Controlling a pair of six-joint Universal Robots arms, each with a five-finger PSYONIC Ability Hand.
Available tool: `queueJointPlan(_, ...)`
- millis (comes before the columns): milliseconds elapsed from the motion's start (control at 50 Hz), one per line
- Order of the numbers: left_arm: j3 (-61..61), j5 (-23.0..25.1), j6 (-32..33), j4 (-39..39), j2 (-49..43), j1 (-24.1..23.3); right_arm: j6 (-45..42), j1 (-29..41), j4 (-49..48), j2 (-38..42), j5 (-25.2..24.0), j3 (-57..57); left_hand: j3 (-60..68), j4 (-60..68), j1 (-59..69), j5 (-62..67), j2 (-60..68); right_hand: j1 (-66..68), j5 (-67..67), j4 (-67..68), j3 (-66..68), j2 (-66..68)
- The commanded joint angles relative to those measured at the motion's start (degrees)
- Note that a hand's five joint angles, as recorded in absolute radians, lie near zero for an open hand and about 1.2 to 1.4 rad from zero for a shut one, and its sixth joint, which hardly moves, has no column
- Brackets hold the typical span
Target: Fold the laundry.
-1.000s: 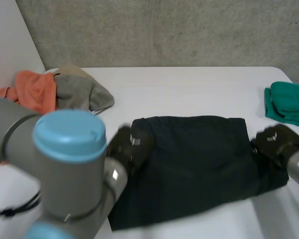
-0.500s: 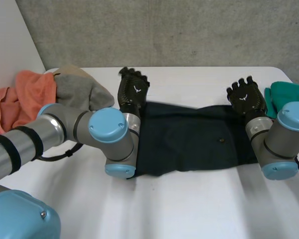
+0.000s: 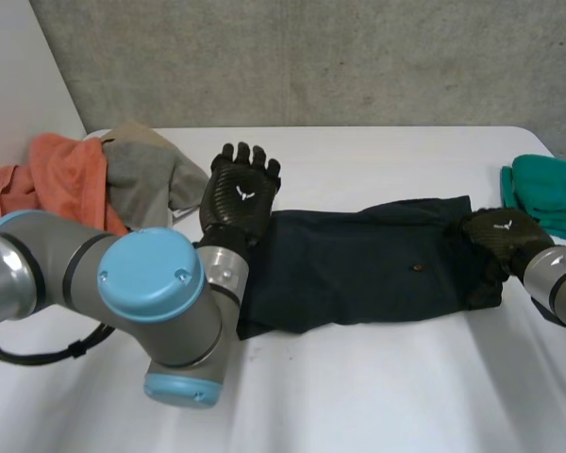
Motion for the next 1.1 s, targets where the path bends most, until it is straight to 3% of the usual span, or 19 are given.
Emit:
queueJointPlan(20,-1.6,0.0,-1.9,-0.4,0.2,-0.2,-1.0,-0.8,-4.2,4.3,-0.5,0.7,-1.5,-0.9,-0.2,-2.1,-1.1,5.7,5.0,5.4,5.4,6.4)
queueJointPlan(80,-1.6,0.0,-2.0,-0.5,-0.2,-0.3,-1.2,-0.8,-6.1,6.5,-0.1,0.5,-1.5,-0.9,-0.2,-2.1,-1.1,6.3,5.6,6.1,6.1,7.0)
queueJointPlan(160,-1.6,0.0,-2.0,-0.5,-0.3,-0.5,-3.3,-1.2,-7.9,7.0,3.2,0.0,-1.5,-0.9,-0.2,-2.1,-1.1,58.3,57.6,58.1,58.0,59.0)
queueJointPlan(280,-2.0,0.0,-2.0,-0.7,0.5,-0.8,-9.4,-3.0,-10.4,4.6,11.6,0.8,-1.6,-1.0,-0.4,-2.2,-1.3,58.4,57.7,58.2,58.2,59.1)
queueJointPlan(440,-4.7,0.0,-2.2,-1.4,4.9,-0.4,-23.5,-0.6,-12.9,-1.0,11.3,1.2,-1.6,-1.0,-0.4,-2.2,-1.3,58.4,57.7,58.2,58.2,59.1)
queueJointPlan(480,-5.3,0.0,-2.3,-1.4,5.6,-0.3,-25.6,3.1,-14.0,-1.1,10.3,0.8,-1.6,-1.0,-0.4,-2.2,-1.3,58.4,57.7,58.2,58.2,59.1)
queueJointPlan(580,-7.3,0.0,-3.1,-1.5,7.8,-0.1,-31.5,18.4,-21.7,0.3,2.2,0.5,-1.6,-1.0,-0.4,-2.2,-1.3,58.4,57.7,58.2,58.2,59.1)
queueJointPlan(740,-9.2,0.0,-4.9,-1.5,10.3,0.2,-39.3,27.3,-24.0,7.0,-14.0,4.0,-1.6,-1.0,-0.4,-2.2,-1.3,58.4,57.7,58.2,58.2,59.1)
queueJointPlan(760,-9.2,0.0,-4.9,-1.5,10.4,0.3,-39.5,27.3,-24.1,7.0,-15.5,4.2,-1.6,-1.0,-0.4,-2.2,-1.3,53.3,52.6,53.1,53.1,54.0)
queueJointPlan(820,-8.4,0.0,-4.9,-1.4,10.5,0.9,-38.3,27.3,-24.5,6.6,-17.9,4.6,-1.6,-1.0,-0.4,-2.2,-1.3,17.2,16.5,17.0,17.0,17.9)
queueJointPlan(840,-8.2,0.1,-5.0,-1.4,10.5,1.0,-36.4,27.3,-24.3,6.0,-16.9,4.2,-1.6,-1.0,-0.4,-2.2,-1.3,-8.9,-9.6,-9.1,-9.1,-8.2)
queueJointPlan(860,-7.7,0.1,-5.1,-1.3,10.5,1.3,-34.7,27.1,-24.1,4.8,-15.8,4.2,-1.8,-1.2,-0.6,-2.4,-1.4,-11.6,-12.3,-11.8,-11.8,-10.9)
queueJointPlan(900,-6.7,0.3,-5.2,-1.3,10.4,1.7,-29.7,26.0,-23.9,1.1,-14.3,4.2,-1.8,-1.2,-0.6,-2.4,-1.4,-11.6,-12.3,-11.8,-11.8,-10.9)
queueJointPlan(980,-2.9,0.3,-6.3,-1.4,9.7,1.8,-6.6,20.3,-23.7,-8.1,-13.2,4.9,-1.8,-1.2,-0.6,-2.4,-1.4,-11.6,-12.3,-11.8,-11.8,-10.9)
queueJointPlan(1020,-0.3,0.4,-7.9,-1.5,9.3,1.7,10.4,16.9,-24.1,-11.0,-13.6,4.4,-1.6,-1.0,-0.4,-2.2,-1.3,-11.6,-12.3,-11.8,-11.8,-10.9)
queueJointPlan(1100,4.0,1.2,-11.1,-3.3,7.0,0.9,28.2,13.5,-23.1,-12.9,-13.7,2.0,-1.6,-1.0,-0.4,-2.2,-1.3,-11.6,-12.3,-11.8,-11.8,-10.9)
